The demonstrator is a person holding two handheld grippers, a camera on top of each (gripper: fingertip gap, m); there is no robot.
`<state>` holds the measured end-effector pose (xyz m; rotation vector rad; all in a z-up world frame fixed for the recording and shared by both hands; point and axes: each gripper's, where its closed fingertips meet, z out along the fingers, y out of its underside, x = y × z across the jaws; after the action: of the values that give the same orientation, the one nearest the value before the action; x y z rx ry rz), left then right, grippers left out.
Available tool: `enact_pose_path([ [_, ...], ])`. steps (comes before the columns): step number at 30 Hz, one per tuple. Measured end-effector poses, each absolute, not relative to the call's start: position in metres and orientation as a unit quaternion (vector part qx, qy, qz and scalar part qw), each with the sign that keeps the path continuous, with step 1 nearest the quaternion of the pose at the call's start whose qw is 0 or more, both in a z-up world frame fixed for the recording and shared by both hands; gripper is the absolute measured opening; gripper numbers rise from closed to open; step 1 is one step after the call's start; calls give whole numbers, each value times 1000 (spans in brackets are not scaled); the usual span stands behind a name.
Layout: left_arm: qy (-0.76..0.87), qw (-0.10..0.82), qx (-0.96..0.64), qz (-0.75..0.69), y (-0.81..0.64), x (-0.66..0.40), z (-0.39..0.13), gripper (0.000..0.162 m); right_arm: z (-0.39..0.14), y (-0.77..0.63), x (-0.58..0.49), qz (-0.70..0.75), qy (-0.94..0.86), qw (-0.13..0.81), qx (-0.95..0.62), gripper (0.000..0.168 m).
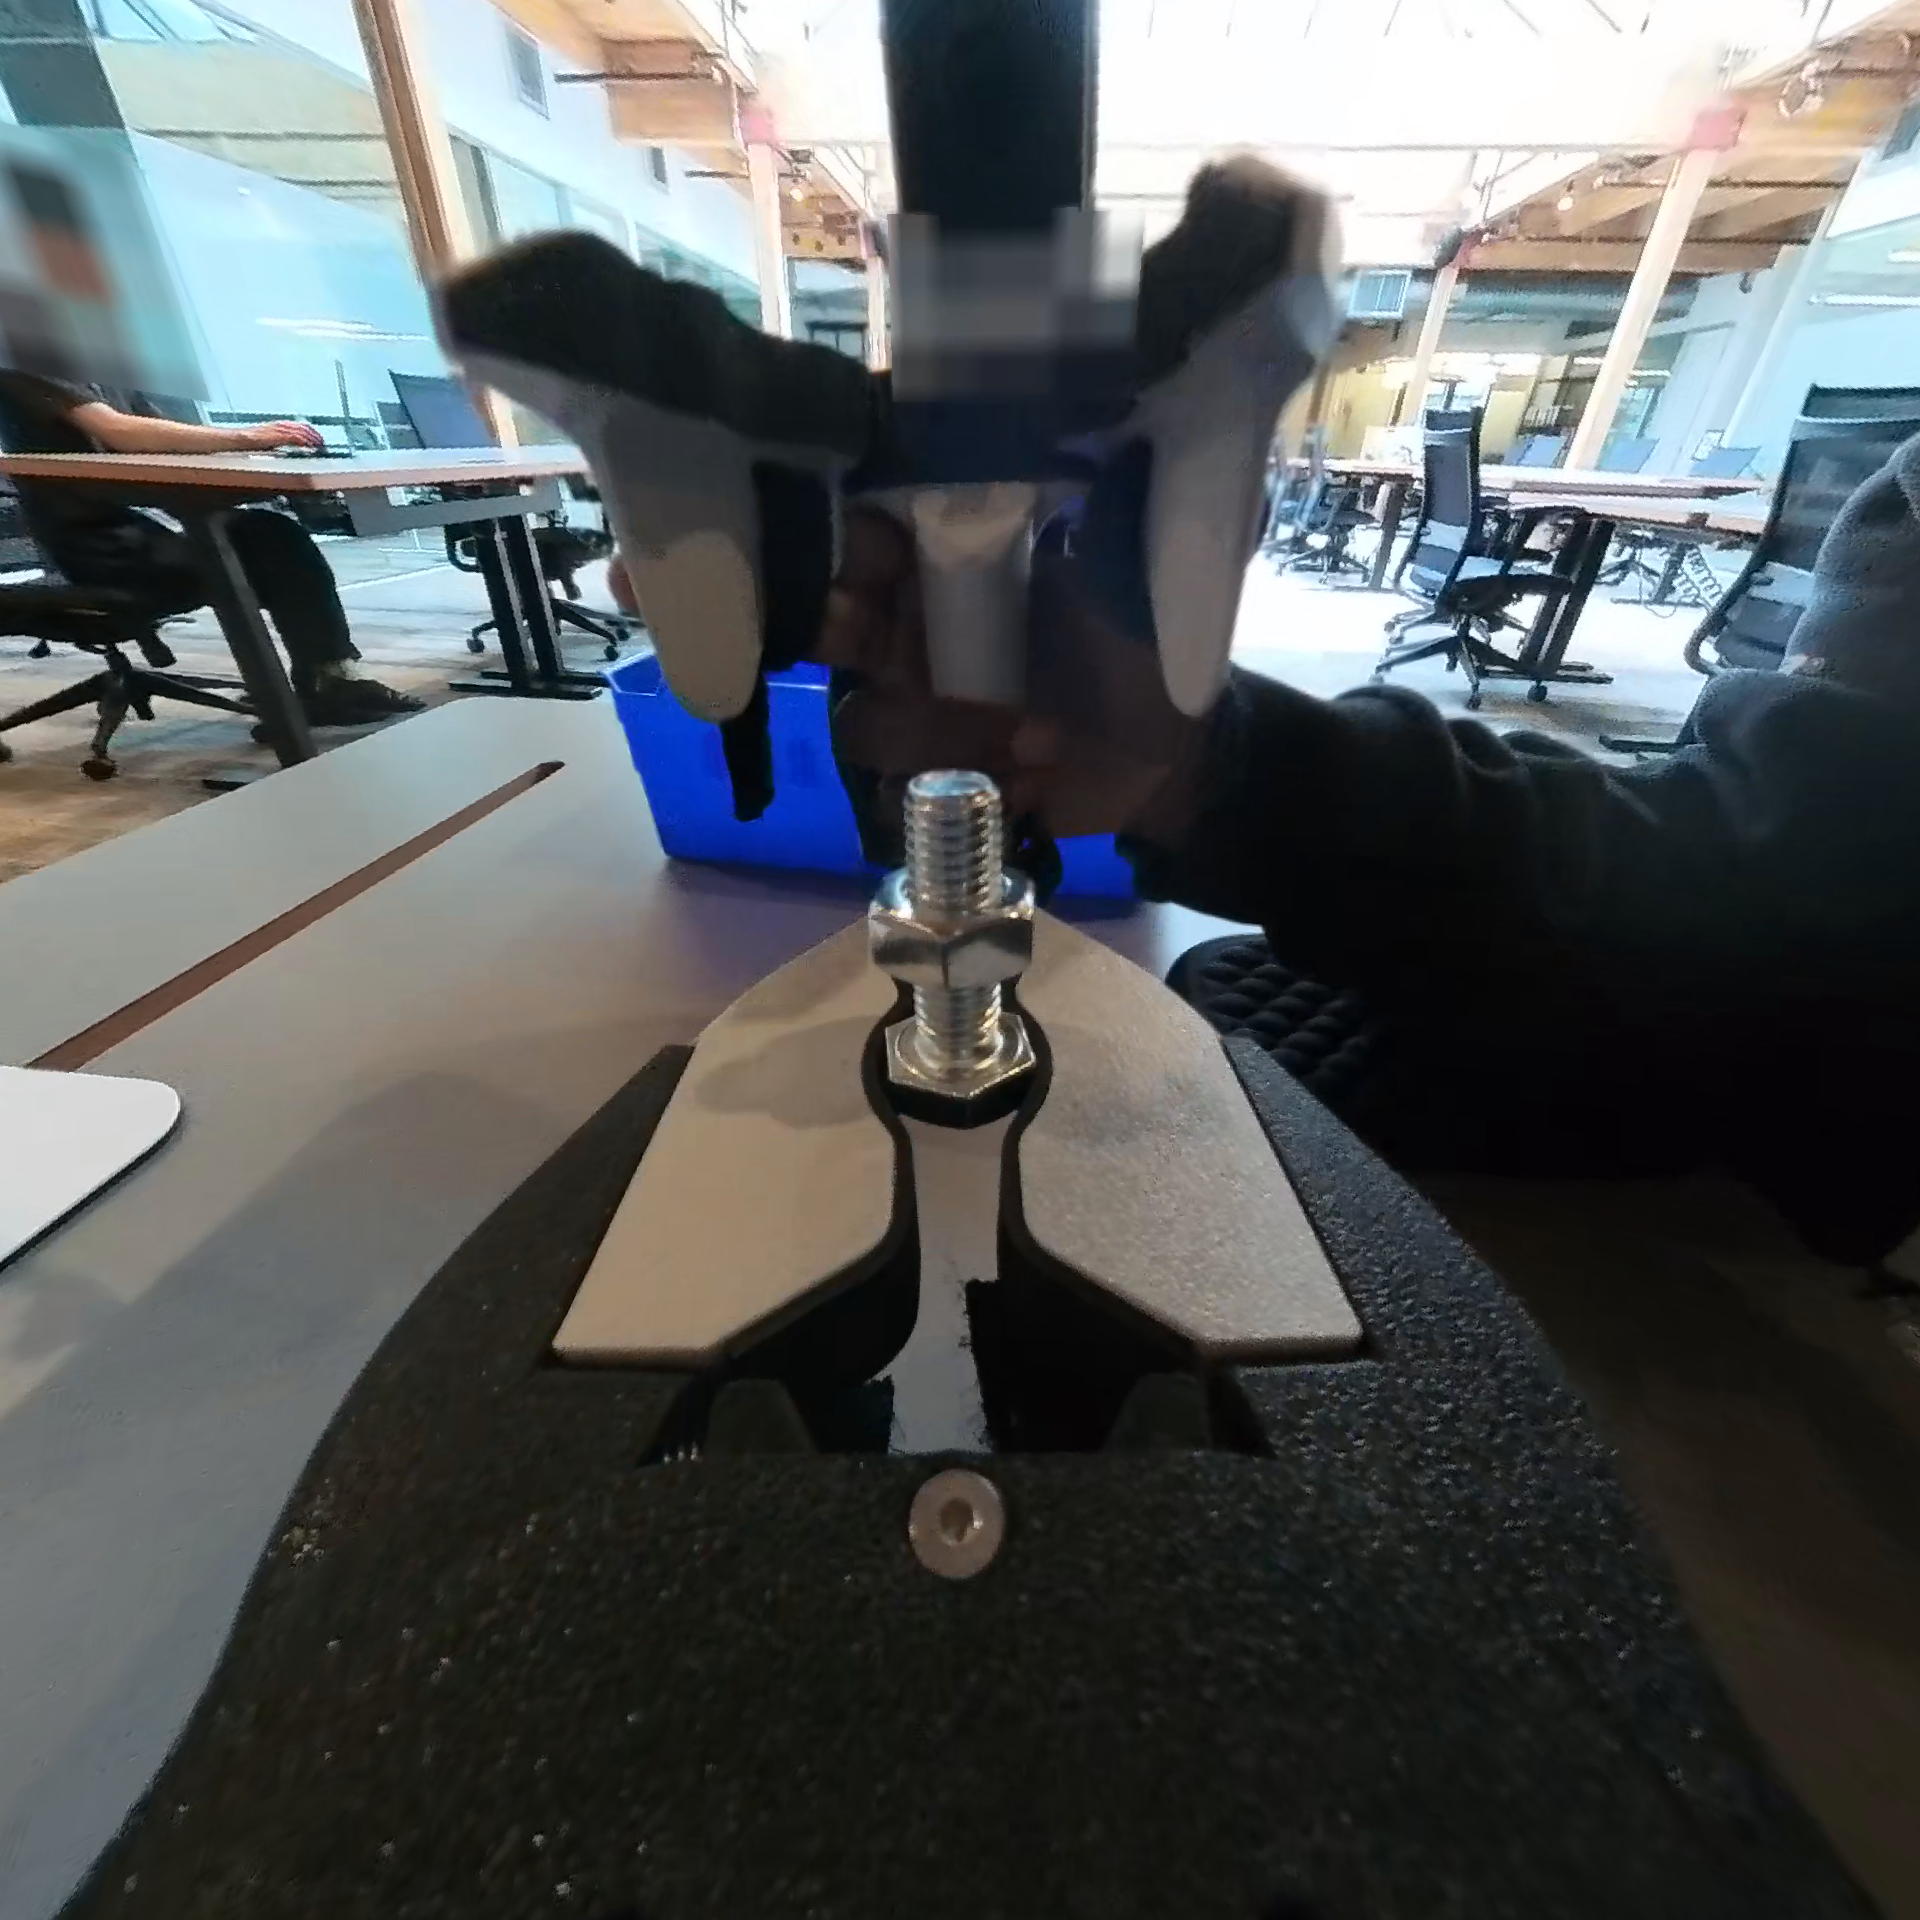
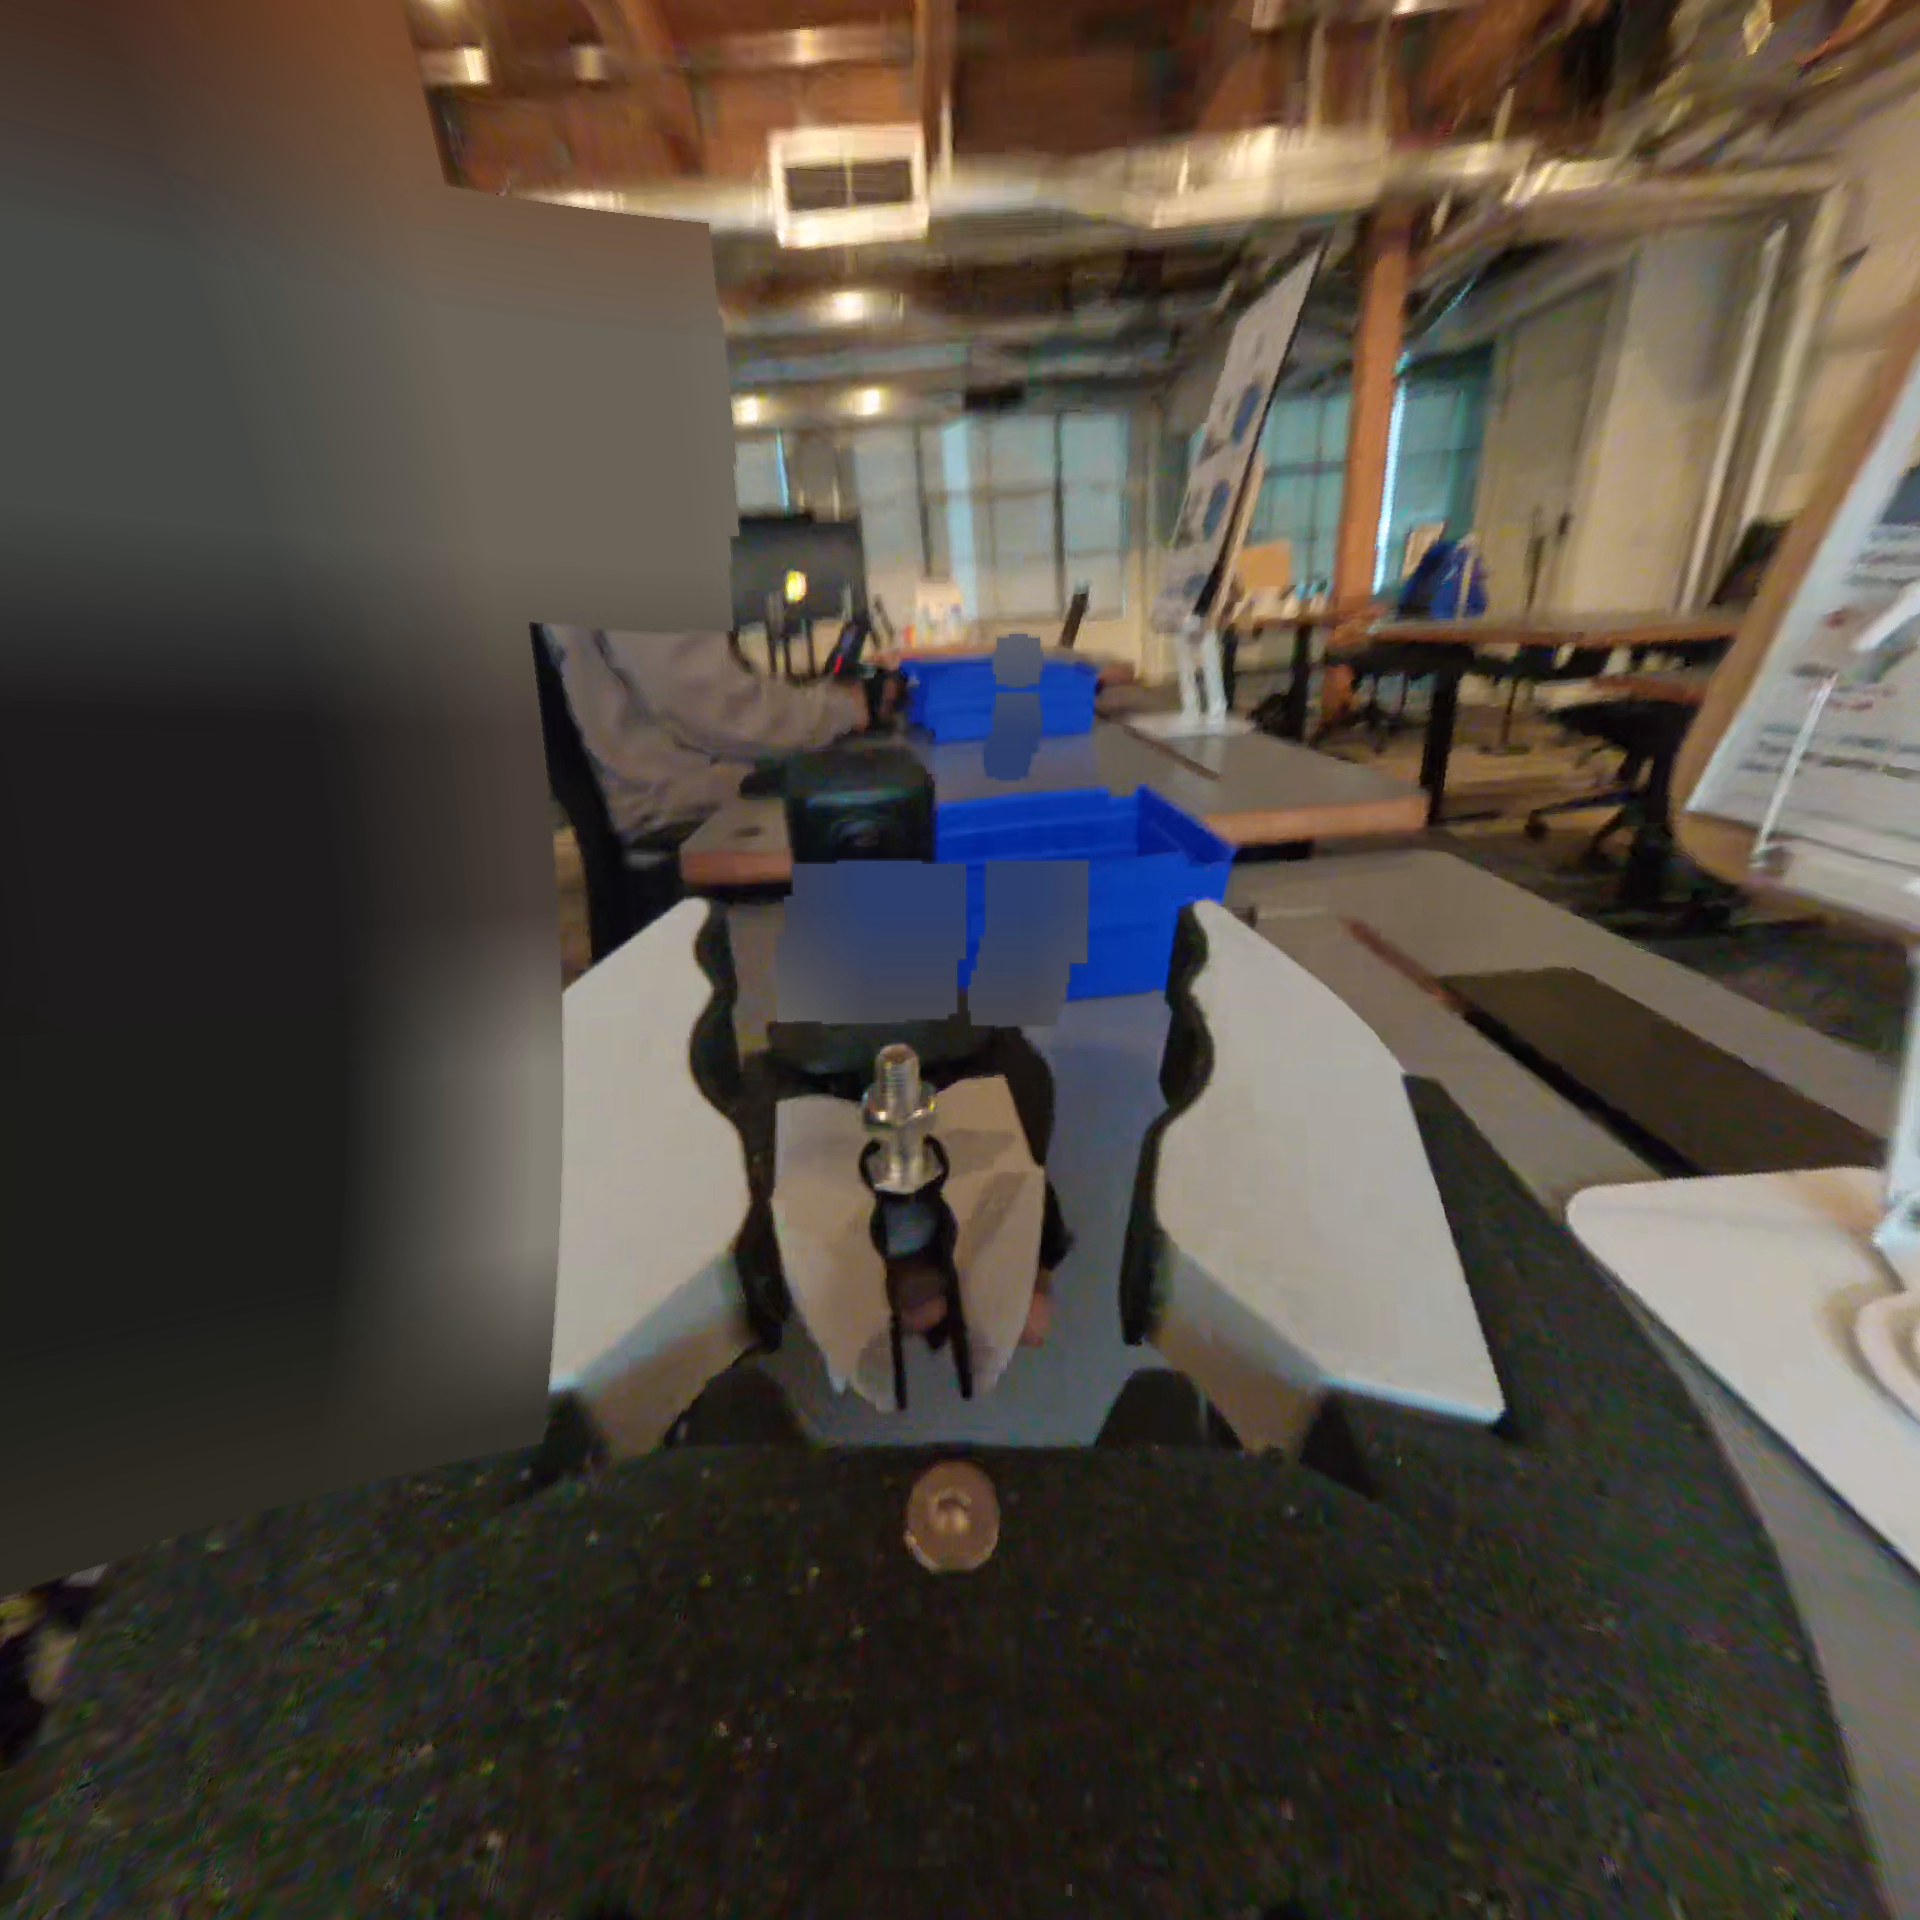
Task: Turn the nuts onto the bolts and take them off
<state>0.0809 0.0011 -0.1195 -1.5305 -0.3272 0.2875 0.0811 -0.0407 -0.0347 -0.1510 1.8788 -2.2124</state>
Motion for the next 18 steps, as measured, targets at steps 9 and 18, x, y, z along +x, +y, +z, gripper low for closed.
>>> enact_pose_path([
  [9, -151, 700, -685, 132, 1, 80, -119, 12, -92, -63, 87, -633, 768, 57, -79, 61],
  [18, -146, 704, -683, 127, 0, 81, -118, 12, -91, -54, 88, -626, 771, 65, -90, 23],
])
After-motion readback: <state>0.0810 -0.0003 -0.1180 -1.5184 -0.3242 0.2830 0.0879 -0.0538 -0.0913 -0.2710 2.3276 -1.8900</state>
